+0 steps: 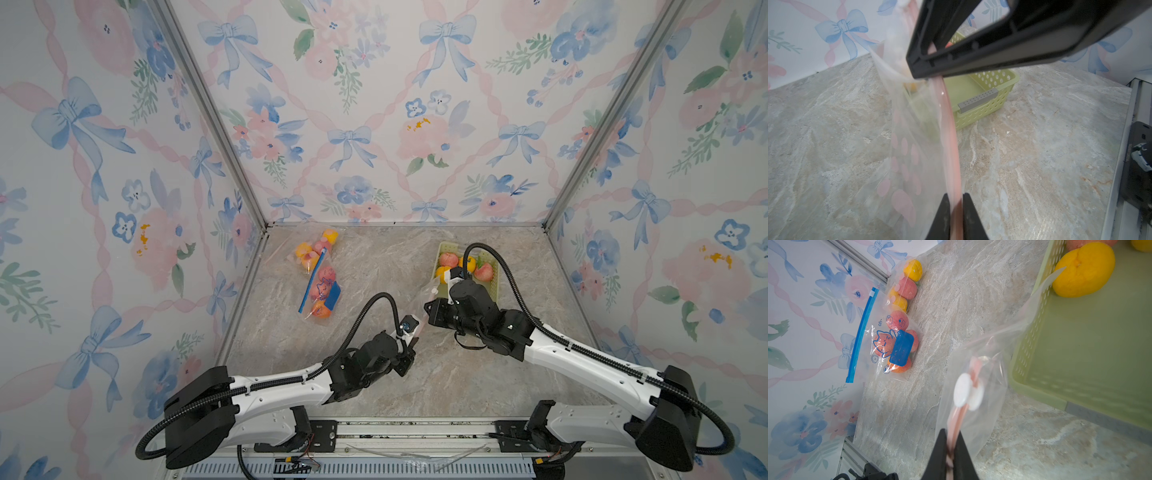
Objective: Place the peach in a zip-top bag and seal the zipper
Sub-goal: Open the zipper of the food storage bag at the center of the board.
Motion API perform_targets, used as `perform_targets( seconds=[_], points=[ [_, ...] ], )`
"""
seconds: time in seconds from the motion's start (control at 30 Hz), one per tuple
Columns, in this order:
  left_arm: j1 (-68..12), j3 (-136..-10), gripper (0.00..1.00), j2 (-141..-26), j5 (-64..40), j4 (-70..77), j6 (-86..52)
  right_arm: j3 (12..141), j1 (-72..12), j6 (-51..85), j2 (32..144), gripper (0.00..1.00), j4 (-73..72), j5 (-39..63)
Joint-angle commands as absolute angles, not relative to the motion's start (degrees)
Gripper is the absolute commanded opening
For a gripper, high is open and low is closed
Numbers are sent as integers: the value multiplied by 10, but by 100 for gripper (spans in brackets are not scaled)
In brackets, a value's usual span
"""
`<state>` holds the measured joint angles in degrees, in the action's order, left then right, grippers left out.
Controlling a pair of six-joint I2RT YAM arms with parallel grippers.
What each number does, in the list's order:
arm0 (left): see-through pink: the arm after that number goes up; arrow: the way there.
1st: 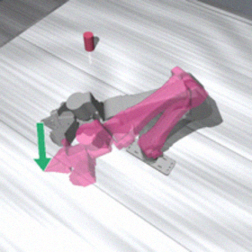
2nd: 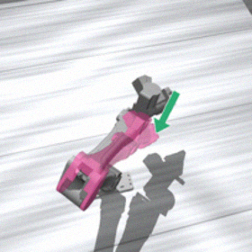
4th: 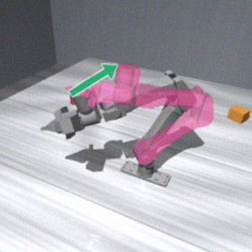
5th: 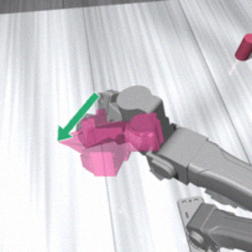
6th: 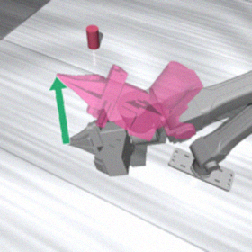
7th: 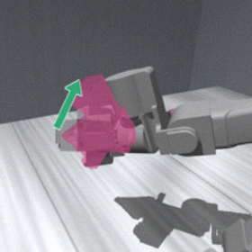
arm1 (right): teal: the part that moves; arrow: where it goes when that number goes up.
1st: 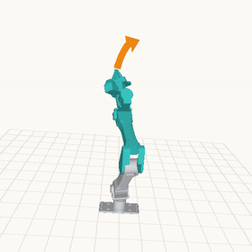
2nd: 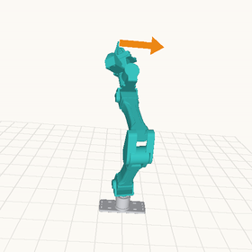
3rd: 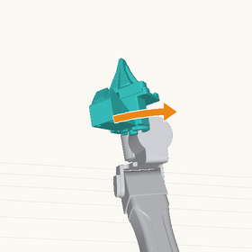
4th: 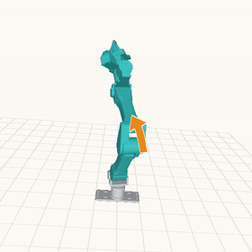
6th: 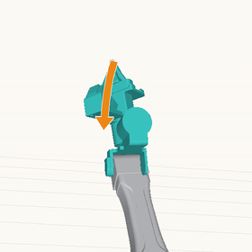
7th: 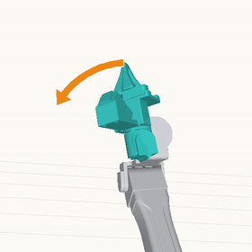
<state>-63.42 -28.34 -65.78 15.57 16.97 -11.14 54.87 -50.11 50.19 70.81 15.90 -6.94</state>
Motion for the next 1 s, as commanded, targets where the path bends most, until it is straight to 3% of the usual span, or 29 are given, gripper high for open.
perform_targets(
  seconds=[0.0, 0.07, 0.17, 0.4, 0.7, 0.97],
  points=[
    [-636, -295, 13, -640, 136, 184, -110, 559, -506, 503, 706, 10, 175, -77],
    [-635, -296, 12, -637, 125, 184, -112, 559, -505, 501, 707, 10, 177, -79],
    [-623, -296, 1, -633, 100, 184, -130, 557, -504, 499, 707, 10, 180, -77],
    [-560, -278, 0, -613, -5, 205, -189, 553, -496, 491, 705, 14, 175, -58],
    [-469, -262, 0, -583, -120, 223, -320, 516, -483, 442, 681, 37, 92, 35],
    [-395, -242, 0, -565, -179, 270, -456, 395, -490, 457, 626, 33, -70, 99]
  ],
)
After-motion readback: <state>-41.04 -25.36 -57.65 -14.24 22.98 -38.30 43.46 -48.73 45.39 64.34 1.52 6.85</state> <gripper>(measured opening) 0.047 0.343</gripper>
